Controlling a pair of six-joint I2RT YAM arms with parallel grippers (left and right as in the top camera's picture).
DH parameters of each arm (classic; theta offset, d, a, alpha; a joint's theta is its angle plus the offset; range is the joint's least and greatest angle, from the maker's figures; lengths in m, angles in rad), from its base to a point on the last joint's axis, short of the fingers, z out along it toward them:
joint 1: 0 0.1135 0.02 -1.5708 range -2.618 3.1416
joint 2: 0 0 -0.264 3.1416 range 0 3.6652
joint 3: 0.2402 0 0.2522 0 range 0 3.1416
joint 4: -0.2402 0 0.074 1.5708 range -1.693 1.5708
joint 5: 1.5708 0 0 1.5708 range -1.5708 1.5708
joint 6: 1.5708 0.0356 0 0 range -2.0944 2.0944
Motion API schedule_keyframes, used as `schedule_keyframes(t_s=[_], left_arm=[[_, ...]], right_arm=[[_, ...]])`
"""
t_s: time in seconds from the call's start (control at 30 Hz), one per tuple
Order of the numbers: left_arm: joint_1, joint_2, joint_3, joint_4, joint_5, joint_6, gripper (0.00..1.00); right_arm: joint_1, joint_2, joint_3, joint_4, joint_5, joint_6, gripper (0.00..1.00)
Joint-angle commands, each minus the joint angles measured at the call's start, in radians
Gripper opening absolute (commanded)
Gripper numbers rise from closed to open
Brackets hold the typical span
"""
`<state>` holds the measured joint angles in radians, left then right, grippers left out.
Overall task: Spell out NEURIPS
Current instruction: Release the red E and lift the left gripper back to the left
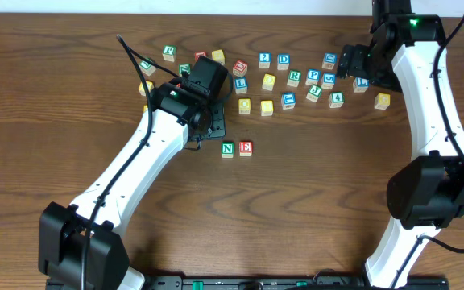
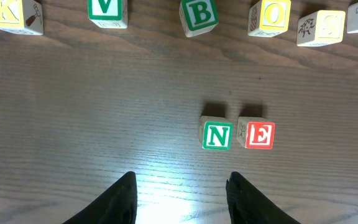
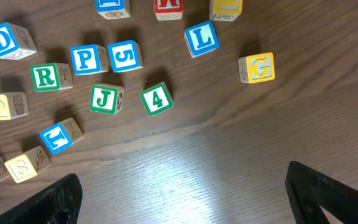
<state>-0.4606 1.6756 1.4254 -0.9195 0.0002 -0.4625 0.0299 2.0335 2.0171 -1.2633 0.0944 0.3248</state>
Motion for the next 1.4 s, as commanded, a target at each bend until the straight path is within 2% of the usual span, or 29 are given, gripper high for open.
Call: schedule_keyframes(t_s=[0.0, 1.2, 1.37], left_arm=[[0.006, -0.013, 0.013, -0.003, -0.013, 0.026, 0.46], [0.006, -0.012, 0.012, -0.006, -0.013, 0.044, 0.47], [0.006, -0.012, 0.012, 0.026, -0.013, 0.075, 0.52]], right_arm=[[-0.002, -0.031, 0.021, -0.001, 0.004, 0.0, 0.99], [-0.002, -0.031, 0.021, -0.001, 0.005, 0.0, 0.99], [-0.002, -0.031, 0.021, -0.002, 0.004, 0.0, 0.99]])
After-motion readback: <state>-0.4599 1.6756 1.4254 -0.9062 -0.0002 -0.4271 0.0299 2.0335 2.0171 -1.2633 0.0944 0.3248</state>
